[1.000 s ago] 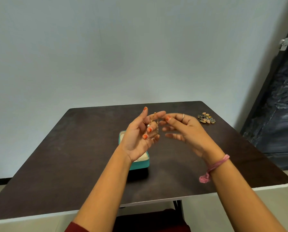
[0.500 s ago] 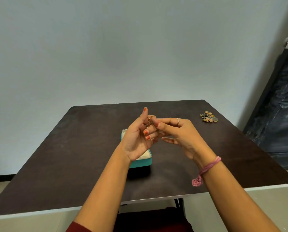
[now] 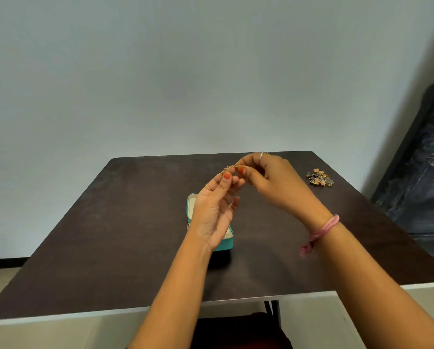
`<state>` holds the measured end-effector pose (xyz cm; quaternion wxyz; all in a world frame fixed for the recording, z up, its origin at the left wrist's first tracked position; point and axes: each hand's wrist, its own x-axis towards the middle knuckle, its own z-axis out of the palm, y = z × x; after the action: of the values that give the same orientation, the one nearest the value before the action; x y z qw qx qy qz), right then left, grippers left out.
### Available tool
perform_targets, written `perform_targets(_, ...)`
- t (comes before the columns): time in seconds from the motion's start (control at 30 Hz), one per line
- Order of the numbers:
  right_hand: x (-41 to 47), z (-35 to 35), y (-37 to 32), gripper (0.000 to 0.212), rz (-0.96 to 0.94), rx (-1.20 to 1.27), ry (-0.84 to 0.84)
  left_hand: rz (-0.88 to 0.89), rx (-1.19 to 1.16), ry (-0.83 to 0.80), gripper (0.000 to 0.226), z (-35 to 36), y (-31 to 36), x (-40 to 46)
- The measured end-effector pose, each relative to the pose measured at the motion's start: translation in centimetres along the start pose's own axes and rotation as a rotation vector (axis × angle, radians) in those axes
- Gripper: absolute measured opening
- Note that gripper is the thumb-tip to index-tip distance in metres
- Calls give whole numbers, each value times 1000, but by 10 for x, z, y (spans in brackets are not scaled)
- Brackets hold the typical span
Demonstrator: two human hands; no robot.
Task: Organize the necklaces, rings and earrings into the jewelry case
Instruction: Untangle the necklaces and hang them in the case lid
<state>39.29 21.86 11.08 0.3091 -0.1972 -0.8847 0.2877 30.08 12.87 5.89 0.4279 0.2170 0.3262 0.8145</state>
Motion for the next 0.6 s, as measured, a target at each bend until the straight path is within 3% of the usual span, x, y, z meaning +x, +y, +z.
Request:
perform_targets(0.2, 16, -4, -14, 14, -95, -218, 52, 128, 13, 198, 19, -2, -3, 4)
perform_targets(0.43, 31, 1, -19, 18, -146, -366, 61, 198, 110, 145, 19, -10, 2, 1)
perform_targets(0.6, 37, 11, -12, 18, -185, -352, 66, 145, 127, 121, 20, -22, 3, 7)
